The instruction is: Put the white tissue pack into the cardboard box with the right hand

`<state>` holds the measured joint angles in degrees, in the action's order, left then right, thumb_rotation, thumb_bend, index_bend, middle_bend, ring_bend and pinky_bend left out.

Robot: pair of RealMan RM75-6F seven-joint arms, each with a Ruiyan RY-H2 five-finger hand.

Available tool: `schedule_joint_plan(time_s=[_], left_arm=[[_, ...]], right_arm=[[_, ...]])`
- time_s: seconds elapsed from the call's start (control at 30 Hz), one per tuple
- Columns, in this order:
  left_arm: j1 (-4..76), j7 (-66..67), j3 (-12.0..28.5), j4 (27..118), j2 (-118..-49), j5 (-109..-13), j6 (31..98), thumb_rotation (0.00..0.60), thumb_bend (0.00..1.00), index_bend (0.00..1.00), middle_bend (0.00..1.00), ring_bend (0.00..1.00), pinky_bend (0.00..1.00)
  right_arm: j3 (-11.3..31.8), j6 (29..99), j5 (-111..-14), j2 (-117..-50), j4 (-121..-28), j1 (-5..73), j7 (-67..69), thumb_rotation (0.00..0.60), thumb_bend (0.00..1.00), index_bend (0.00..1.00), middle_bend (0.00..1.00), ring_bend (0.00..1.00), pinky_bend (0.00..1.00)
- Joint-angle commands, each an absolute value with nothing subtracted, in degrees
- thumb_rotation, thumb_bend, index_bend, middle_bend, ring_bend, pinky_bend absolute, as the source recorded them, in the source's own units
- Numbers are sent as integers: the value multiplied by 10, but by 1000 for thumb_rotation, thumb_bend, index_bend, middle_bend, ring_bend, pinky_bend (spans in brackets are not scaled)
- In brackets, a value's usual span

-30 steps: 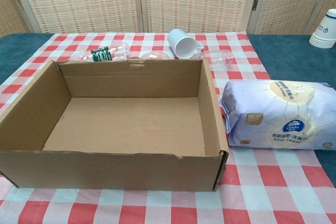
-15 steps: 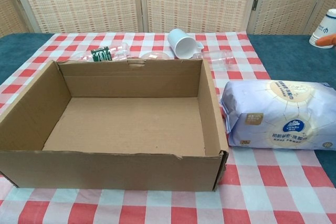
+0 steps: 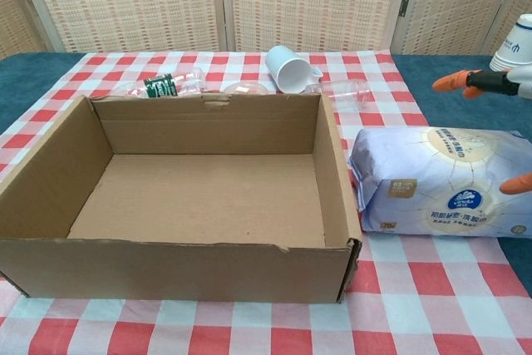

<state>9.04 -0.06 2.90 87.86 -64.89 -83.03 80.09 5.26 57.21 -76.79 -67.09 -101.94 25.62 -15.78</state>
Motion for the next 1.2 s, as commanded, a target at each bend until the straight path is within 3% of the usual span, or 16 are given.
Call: schedule_joint_plan(time_s=[0.03,0.6,0.87,0.97,1.07,1.2], left_arm=[[90,-3,29,880,-647,-831,801,600,277,20,0,0,130],[91,-9,27,881,-644,-833,795,600,278,22,0,0,130],[91,-10,27,880,-644,-831,796,600,278,22,0,0,131],[91,-9,27,880,-645,-832,795,600,278,22,0,0,131],[92,-9,26,880,-645,-832,794,600,278,22,0,0,131],[92,-10,26,881,-645,-833,794,600,278,22,0,0,131]], right_arm=[[54,560,-748,-687,-1011,266,-171,600,0,0,0,0,0],[57,511,-664,-721,-968,307,-184,600,0,0,0,0,0],[51,509,-677,-739,-941,314,-160,600,0,12,4,0,4],[50,528,-702,-744,-934,310,-146,600,0,141,89,24,95],[48,549,-723,-748,-925,304,-136,600,0,324,225,161,307],[45,556,-723,-749,-921,301,-140,600,0,501,335,316,483]])
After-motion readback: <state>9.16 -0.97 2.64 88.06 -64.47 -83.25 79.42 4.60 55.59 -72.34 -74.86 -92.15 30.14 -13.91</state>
